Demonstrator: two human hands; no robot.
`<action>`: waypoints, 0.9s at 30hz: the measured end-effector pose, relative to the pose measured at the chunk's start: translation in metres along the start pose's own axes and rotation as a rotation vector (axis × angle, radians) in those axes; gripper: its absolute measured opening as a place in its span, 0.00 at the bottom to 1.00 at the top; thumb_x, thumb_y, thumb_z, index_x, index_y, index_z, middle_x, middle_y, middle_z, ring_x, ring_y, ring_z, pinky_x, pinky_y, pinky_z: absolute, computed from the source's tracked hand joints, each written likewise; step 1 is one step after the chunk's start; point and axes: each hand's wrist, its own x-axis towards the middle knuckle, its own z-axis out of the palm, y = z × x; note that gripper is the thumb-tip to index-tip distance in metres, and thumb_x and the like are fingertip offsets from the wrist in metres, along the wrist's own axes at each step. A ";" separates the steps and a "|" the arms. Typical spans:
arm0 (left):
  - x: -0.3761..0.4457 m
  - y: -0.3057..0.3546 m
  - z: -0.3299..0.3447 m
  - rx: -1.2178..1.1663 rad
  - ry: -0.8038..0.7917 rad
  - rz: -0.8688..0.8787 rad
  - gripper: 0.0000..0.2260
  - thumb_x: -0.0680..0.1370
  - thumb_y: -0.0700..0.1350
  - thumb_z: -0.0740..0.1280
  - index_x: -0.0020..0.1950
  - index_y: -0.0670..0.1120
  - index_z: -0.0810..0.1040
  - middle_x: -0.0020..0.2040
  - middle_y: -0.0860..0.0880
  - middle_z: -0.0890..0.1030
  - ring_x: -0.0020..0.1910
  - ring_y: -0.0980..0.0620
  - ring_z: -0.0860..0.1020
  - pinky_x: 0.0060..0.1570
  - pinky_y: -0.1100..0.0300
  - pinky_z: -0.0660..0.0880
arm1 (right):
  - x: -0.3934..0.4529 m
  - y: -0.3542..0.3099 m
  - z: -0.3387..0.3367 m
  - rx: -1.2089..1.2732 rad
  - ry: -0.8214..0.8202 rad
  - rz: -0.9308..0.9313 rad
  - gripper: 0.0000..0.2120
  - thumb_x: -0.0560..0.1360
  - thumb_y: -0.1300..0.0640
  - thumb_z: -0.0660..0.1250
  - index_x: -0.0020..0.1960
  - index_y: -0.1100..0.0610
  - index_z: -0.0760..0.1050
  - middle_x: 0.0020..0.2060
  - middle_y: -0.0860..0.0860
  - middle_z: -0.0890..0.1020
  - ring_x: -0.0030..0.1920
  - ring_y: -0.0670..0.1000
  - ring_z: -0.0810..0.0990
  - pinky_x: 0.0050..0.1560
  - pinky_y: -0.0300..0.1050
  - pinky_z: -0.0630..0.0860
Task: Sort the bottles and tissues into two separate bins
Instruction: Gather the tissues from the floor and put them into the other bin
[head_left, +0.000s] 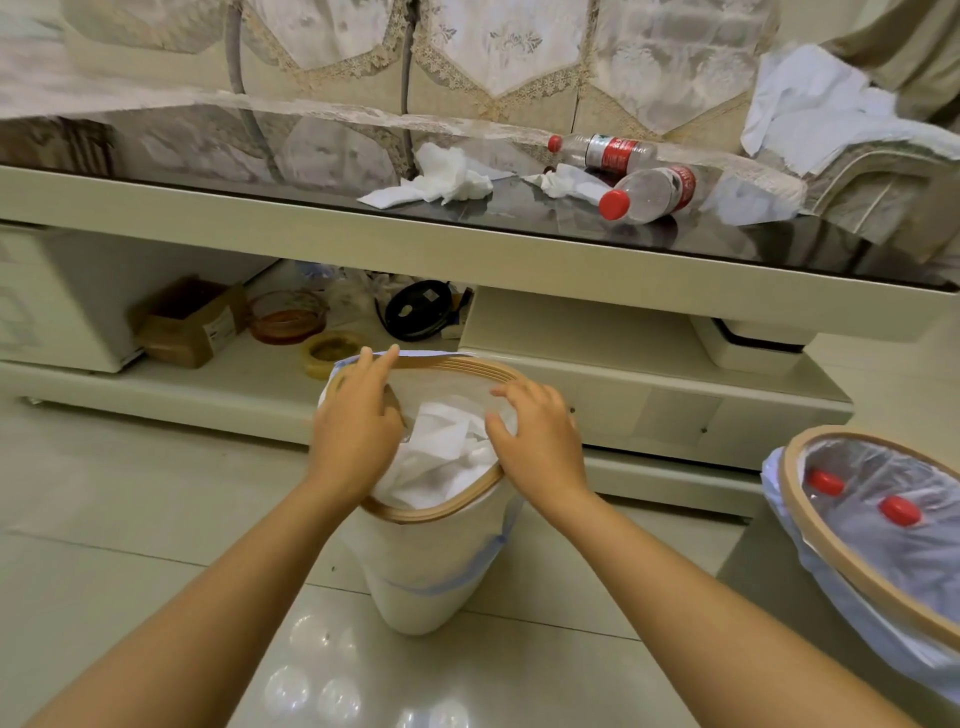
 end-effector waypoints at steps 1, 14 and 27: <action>-0.005 -0.003 -0.001 0.069 0.069 -0.005 0.31 0.75 0.34 0.59 0.77 0.52 0.58 0.78 0.47 0.55 0.76 0.49 0.56 0.70 0.48 0.60 | -0.005 0.001 0.003 -0.006 -0.025 0.001 0.20 0.78 0.49 0.59 0.69 0.50 0.68 0.70 0.49 0.68 0.71 0.52 0.61 0.71 0.53 0.59; -0.018 -0.023 0.016 -0.133 -0.047 -0.223 0.36 0.73 0.48 0.68 0.76 0.53 0.53 0.73 0.47 0.58 0.66 0.42 0.67 0.61 0.46 0.72 | -0.020 0.006 0.010 -0.142 -0.316 0.071 0.28 0.79 0.54 0.49 0.77 0.50 0.45 0.77 0.53 0.41 0.75 0.51 0.35 0.74 0.54 0.40; -0.019 -0.019 0.040 -0.299 -0.111 -0.237 0.45 0.62 0.31 0.68 0.71 0.65 0.61 0.67 0.50 0.68 0.62 0.43 0.71 0.47 0.45 0.80 | -0.029 0.068 -0.083 0.308 -0.237 0.096 0.25 0.77 0.49 0.62 0.72 0.41 0.60 0.69 0.41 0.70 0.69 0.44 0.67 0.66 0.46 0.67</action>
